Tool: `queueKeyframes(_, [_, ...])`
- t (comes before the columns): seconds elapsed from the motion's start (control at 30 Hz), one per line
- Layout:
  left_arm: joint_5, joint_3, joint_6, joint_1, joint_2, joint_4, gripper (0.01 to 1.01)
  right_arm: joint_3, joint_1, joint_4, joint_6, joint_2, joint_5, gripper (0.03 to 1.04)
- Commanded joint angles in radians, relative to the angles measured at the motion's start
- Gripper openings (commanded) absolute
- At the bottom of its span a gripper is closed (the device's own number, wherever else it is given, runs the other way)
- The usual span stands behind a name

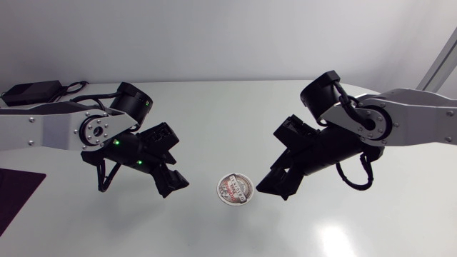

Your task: Turn the coaster over.

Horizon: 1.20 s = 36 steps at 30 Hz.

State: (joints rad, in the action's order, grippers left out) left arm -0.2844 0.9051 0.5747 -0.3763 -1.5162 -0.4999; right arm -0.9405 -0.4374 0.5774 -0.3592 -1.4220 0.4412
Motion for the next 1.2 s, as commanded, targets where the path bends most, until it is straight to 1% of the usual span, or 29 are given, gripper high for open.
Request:
queueKeyframes(0.0, [-0.010,0.015,-0.018,-0.007,0.014,-0.011,0.979,-0.011,0.006,0.018,-0.007,0.017,-0.004,1.00])
queueKeyframes(0.27, [-0.010,0.021,-0.018,-0.009,-0.002,-0.009,0.979,-0.015,0.009,0.013,-0.015,0.005,-0.004,1.00])
queueKeyframes(0.3, [-0.010,0.023,-0.018,-0.009,-0.015,-0.009,0.979,-0.018,0.011,0.010,-0.017,-0.008,-0.004,0.99])
queueKeyframes(0.33, [-0.010,0.025,-0.018,-0.009,-0.025,-0.008,0.979,-0.021,0.012,0.009,-0.020,-0.023,-0.004,0.95])
queueKeyframes(0.4, [-0.010,0.032,-0.019,-0.007,-0.048,-0.006,0.979,-0.026,0.014,-0.013,-0.020,-0.064,-0.004,0.75])
queueKeyframes(0.53, [-0.015,0.066,-0.026,0.001,-0.113,-0.003,0.979,-0.053,0.017,-0.073,-0.011,-0.196,0.002,0.22])
queueKeyframes(0.57, [-0.021,0.071,-0.026,-0.001,-0.127,-0.002,0.977,-0.063,0.014,-0.083,-0.009,-0.229,0.005,0.11])
queueKeyframes(0.6, [-0.027,0.077,-0.026,-0.001,-0.142,0.000,0.977,-0.069,0.009,-0.099,-0.009,-0.259,0.008,0.04])
queueKeyframes(0.7, [-0.030,0.095,-0.032,-0.001,-0.179,0.003,0.977,-0.095,0.000,-0.123,-0.006,-0.342,0.008,0.04])
queueKeyframes(0.87, [-0.033,0.124,-0.033,0.007,-0.228,0.003,0.977,-0.121,-0.020,-0.146,-0.007,-0.431,0.011,0.04])
queueKeyframes(0.97, [-0.033,0.137,-0.035,0.016,-0.243,0.003,0.977,-0.127,-0.038,-0.157,-0.007,-0.460,0.010,0.04])
queueKeyframes(1.17, [-0.036,0.158,-0.044,0.031,-0.297,0.003,0.977,-0.161,-0.044,-0.154,-0.004,-0.519,0.005,0.04])
